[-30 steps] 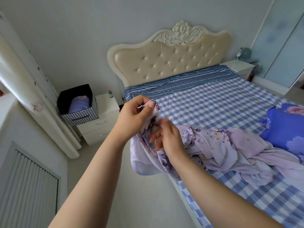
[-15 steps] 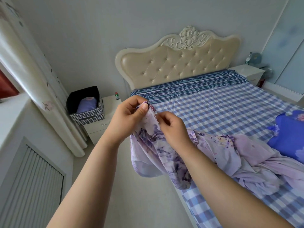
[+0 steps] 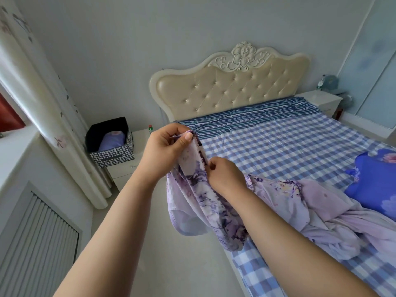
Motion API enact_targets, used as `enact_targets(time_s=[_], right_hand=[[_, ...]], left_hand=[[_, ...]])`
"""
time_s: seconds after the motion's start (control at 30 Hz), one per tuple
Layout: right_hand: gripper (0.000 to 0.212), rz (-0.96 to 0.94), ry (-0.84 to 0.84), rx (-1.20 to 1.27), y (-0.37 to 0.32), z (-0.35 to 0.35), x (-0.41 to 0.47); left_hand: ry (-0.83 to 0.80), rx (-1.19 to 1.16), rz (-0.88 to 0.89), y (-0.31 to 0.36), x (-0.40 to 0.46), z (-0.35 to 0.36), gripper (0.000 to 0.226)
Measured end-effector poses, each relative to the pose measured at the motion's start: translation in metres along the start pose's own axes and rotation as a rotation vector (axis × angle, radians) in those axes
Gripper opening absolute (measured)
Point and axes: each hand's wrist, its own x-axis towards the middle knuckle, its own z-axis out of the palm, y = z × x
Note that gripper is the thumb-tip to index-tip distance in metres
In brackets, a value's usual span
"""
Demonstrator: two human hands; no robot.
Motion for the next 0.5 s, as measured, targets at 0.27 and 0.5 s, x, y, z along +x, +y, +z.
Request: enact_targets(time_s=[0.27,0.5], right_hand=[[0.017,-0.085,0.307,0.347,0.005,-0.012,0.013],[0.012,-0.113,-0.033,0.443,0.005,0.007,0.002]], left_hand=[[0.071,0.062,0.032,-0.001,0.006,0.005,0.016],[0.199,-0.027,0.069,0.007,0.010,0.009,0.011]])
